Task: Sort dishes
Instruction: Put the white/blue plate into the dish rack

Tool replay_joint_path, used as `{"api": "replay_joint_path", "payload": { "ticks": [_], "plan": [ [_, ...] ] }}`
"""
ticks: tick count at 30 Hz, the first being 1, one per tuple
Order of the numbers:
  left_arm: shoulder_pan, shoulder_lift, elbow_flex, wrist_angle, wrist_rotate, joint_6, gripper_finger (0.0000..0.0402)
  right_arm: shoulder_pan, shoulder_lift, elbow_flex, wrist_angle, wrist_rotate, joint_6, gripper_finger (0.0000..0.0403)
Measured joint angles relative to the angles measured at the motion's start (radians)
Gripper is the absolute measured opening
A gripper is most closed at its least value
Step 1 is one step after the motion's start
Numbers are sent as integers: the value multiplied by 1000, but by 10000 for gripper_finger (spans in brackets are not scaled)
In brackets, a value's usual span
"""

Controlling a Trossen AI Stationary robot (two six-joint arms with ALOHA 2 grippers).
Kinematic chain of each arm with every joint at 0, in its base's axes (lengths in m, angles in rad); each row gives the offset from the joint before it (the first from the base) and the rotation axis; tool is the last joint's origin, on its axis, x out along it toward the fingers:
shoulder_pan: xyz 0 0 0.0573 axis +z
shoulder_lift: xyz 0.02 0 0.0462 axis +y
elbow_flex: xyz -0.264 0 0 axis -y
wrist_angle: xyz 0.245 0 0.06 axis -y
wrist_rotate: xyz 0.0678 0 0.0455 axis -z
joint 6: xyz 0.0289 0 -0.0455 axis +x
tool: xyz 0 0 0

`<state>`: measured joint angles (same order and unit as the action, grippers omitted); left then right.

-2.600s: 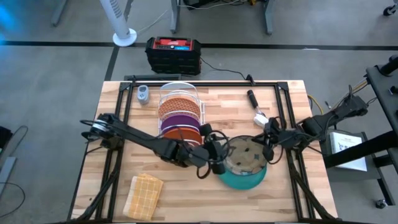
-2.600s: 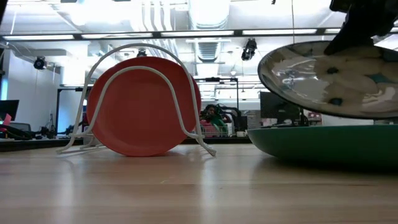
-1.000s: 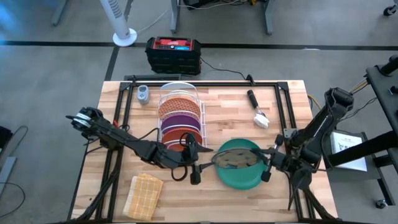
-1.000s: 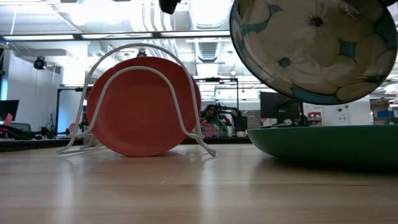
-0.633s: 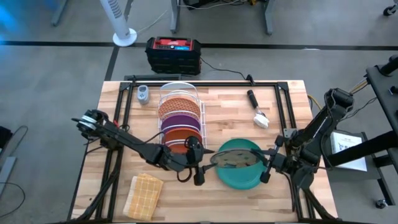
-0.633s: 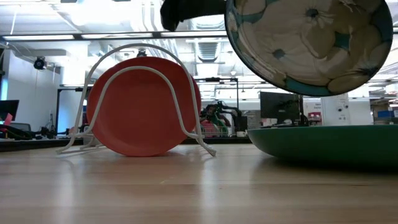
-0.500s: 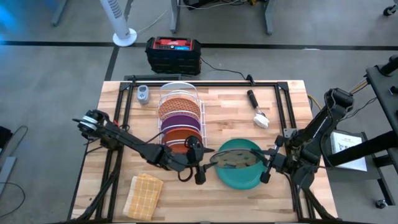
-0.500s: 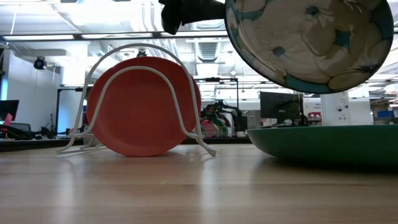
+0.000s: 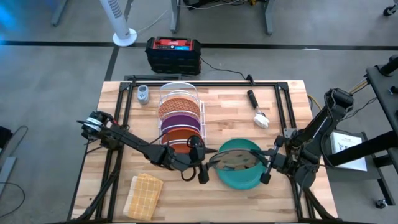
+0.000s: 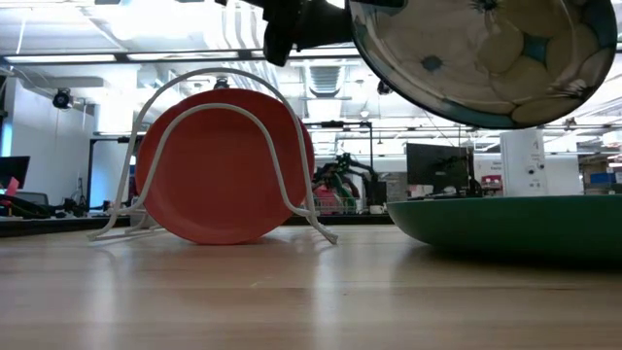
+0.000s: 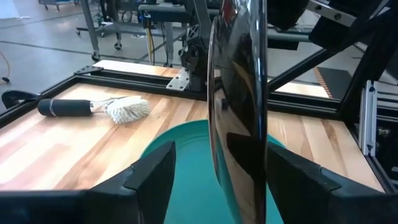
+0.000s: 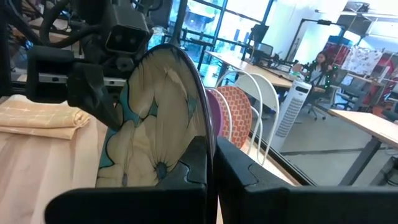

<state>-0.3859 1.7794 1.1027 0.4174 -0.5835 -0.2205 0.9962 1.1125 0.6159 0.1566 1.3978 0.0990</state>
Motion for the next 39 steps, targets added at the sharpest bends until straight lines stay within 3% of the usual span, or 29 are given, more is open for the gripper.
{"api": "replay_joint_path", "payload": {
  "ticks": [4, 10, 12, 25, 39],
  "plan": [
    [0, 4, 0, 9, 0, -2, 170, 0, 2, 0, 2, 0, 1, 0],
    [0, 4, 0, 11, -17, -14, 40, -1, 2, 0, 6, 2, 5, 0],
    [4, 4, 0, 13, -36, -34, 15, -1, 2, 0, 5, 21, 9, 0],
    [3, 4, 0, 16, -35, -39, 9, 0, 2, 0, 5, 1, 55, 10],
    [-10, 6, -2, 85, -14, 70, 7, 1, -26, 0, 7, -128, 221, 159]
  ]
}}
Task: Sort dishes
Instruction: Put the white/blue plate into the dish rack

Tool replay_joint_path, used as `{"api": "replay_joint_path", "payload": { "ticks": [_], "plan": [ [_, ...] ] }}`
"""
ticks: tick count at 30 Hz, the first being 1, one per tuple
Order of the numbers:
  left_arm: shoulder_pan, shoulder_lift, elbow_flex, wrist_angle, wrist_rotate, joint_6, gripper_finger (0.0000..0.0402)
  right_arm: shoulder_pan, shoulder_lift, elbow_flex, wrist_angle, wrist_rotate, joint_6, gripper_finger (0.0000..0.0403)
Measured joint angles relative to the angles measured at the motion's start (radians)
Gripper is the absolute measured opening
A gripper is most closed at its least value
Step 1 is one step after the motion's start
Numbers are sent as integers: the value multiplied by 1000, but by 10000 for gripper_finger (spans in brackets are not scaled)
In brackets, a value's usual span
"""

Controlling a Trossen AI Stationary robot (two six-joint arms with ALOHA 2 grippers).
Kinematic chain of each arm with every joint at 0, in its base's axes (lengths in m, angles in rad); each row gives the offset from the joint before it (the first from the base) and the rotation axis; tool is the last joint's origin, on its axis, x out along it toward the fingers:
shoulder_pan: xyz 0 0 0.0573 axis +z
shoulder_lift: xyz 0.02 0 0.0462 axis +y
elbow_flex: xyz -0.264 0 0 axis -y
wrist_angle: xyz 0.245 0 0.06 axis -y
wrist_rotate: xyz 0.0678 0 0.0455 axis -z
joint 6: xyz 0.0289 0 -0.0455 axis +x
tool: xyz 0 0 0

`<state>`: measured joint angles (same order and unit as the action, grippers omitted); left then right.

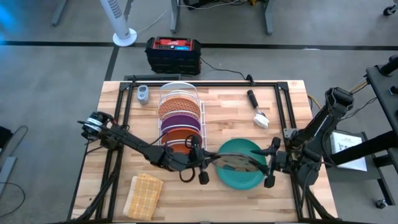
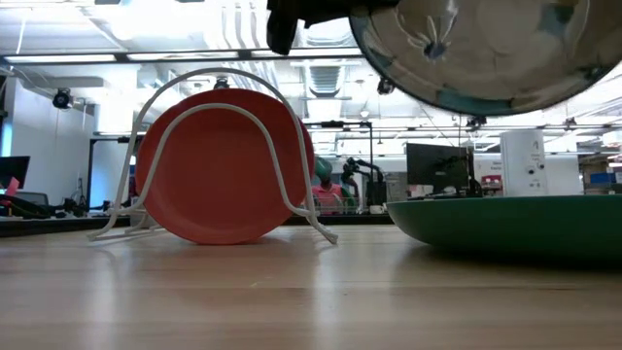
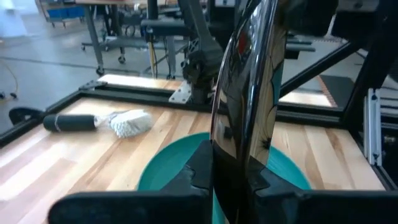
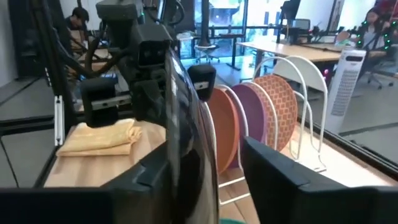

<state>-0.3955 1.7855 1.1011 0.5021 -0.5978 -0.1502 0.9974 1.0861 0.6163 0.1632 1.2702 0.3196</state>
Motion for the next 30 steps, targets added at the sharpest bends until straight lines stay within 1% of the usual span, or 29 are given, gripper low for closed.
{"api": "replay_joint_path", "payload": {
  "ticks": [4, 9, 13, 16, 19, 23, 26, 30],
  "plan": [
    [-5, 0, 0, 34, -2, 12, 7, -1, -11, 0, -27, -27, 27, 191],
    [-5, 0, 0, 49, -2, 27, 7, -1, -13, 0, -54, -52, 57, 222],
    [-5, 0, 0, 100, -6, 56, 7, -9, -12, 0, -58, -122, 80, 233],
    [-5, -2, 0, 116, -8, 73, 7, -10, -10, 0, -59, -127, 85, 234],
    [-5, -2, 0, 126, -7, 79, 7, -14, -10, 0, -58, -127, 84, 226],
    [-5, -2, 0, 137, -4, 79, 7, -23, -10, 0, -59, -127, 82, 200],
    [-5, -2, 0, 134, -2, 81, 7, -29, -10, 0, -59, -127, 75, 170],
    [-4, -2, 0, 136, -7, 84, 7, -32, -10, -1, -61, -127, 72, 119]
  ]
}}
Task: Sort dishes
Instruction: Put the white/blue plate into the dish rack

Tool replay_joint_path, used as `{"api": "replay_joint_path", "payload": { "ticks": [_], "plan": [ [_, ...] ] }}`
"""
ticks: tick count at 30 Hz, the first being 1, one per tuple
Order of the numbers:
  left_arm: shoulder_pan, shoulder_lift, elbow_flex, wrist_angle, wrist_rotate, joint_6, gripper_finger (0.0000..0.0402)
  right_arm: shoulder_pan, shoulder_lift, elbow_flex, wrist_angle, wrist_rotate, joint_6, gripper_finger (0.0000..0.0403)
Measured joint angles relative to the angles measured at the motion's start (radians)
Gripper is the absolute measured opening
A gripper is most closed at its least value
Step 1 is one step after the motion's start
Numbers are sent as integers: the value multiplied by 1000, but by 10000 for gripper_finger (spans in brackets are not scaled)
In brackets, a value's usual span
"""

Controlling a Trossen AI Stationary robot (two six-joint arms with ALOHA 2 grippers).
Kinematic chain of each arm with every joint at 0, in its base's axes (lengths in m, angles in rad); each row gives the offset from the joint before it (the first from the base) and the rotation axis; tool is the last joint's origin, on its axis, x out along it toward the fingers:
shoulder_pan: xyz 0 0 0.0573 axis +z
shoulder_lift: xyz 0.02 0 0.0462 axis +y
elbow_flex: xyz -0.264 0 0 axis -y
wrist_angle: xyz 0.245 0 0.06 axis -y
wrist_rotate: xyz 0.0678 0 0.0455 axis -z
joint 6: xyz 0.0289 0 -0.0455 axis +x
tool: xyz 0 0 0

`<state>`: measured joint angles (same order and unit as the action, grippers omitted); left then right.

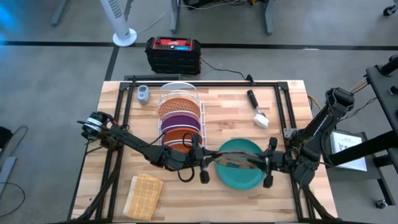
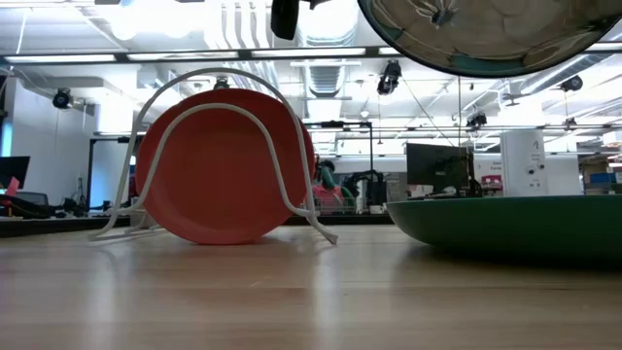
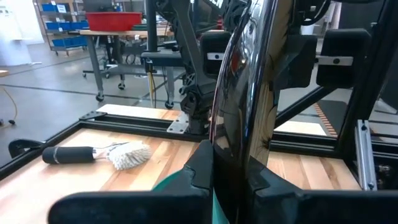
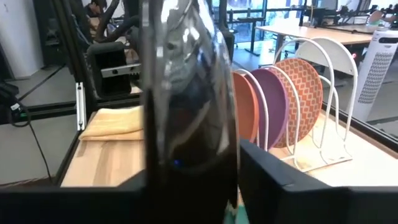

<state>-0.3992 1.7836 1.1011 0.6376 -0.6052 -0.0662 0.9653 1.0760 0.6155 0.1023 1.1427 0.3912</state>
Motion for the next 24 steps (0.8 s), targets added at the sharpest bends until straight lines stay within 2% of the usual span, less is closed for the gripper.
{"api": "replay_joint_path", "payload": {
  "ticks": [4, 6, 17, 24],
  "plan": [
    [0, 0, 2, 0, -15, -10, 14, -2, 2, -1, -10, 34, -20, 62],
    [0, -1, 2, 1, -18, -11, 20, -4, 2, -2, -11, 58, -28, 47],
    [0, -2, 2, -21, -9, -3, 35, -5, 0, -2, -13, 49, -22, 47],
    [0, -16, 3, -58, -8, -3, 116, -8, 0, -2, -18, 37, -22, 46]
  ]
}}
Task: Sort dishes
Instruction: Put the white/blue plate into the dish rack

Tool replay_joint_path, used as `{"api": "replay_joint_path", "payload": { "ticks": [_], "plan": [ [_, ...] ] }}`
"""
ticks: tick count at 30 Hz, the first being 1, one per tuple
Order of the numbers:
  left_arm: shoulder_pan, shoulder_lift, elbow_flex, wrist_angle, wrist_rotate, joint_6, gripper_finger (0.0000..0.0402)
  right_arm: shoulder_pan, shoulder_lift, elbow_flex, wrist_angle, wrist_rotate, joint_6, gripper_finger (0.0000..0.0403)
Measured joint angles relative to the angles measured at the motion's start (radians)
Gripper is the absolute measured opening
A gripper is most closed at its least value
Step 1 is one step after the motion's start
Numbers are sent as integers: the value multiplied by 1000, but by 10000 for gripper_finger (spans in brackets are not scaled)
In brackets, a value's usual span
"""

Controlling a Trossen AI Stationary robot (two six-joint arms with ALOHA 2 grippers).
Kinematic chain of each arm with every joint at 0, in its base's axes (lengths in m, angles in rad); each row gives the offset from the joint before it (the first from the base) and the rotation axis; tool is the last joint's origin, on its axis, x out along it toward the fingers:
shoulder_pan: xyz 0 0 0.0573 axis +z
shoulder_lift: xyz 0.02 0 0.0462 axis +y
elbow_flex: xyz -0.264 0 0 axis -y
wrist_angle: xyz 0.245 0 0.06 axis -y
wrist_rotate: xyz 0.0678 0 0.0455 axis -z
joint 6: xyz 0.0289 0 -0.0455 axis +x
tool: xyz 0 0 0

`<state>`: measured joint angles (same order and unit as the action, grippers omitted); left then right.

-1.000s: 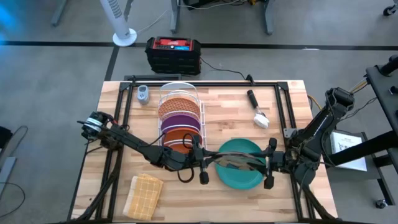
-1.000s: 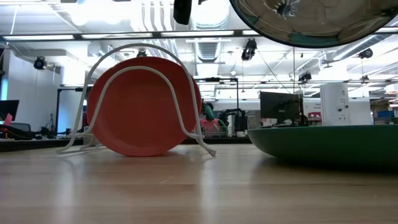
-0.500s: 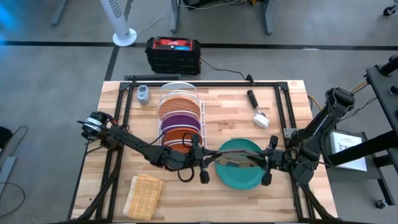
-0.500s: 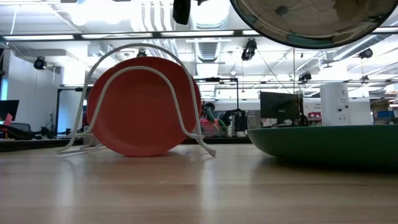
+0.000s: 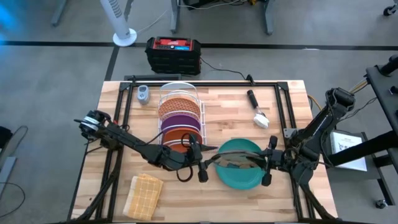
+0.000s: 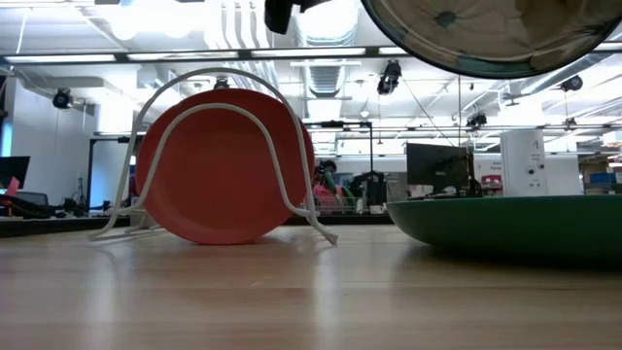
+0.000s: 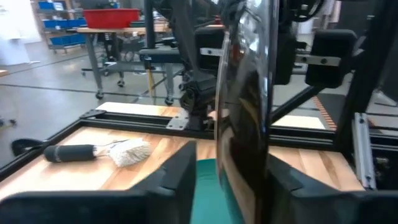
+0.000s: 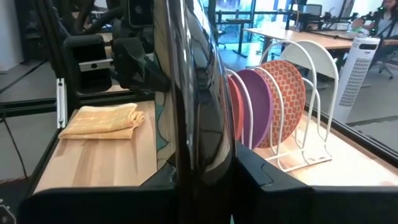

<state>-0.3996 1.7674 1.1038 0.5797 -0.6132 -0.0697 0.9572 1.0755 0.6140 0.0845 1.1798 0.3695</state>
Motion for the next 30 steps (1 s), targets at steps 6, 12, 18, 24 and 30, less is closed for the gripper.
{"api": "replay_joint_path", "payload": {
  "ticks": [6, 12, 18, 24, 30],
  "plan": [
    [2, -40, 0, -78, -100, 9, 194, -26, -1, 0, -1, 14, 10, 45],
    [2, -99, 0, -209, -108, 33, 237, -64, -1, 0, -4, 18, 30, 44],
    [5, -205, 0, -504, -196, -24, 249, -118, -9, 0, -10, 22, 48, 44],
    [7, -346, -12, -579, -244, 68, 250, -256, -99, 0, -150, -74, 95, 44],
    [42, -491, -80, -580, -293, 195, 248, -466, -212, -10, -177, -250, -54, 44]
  ]
}}
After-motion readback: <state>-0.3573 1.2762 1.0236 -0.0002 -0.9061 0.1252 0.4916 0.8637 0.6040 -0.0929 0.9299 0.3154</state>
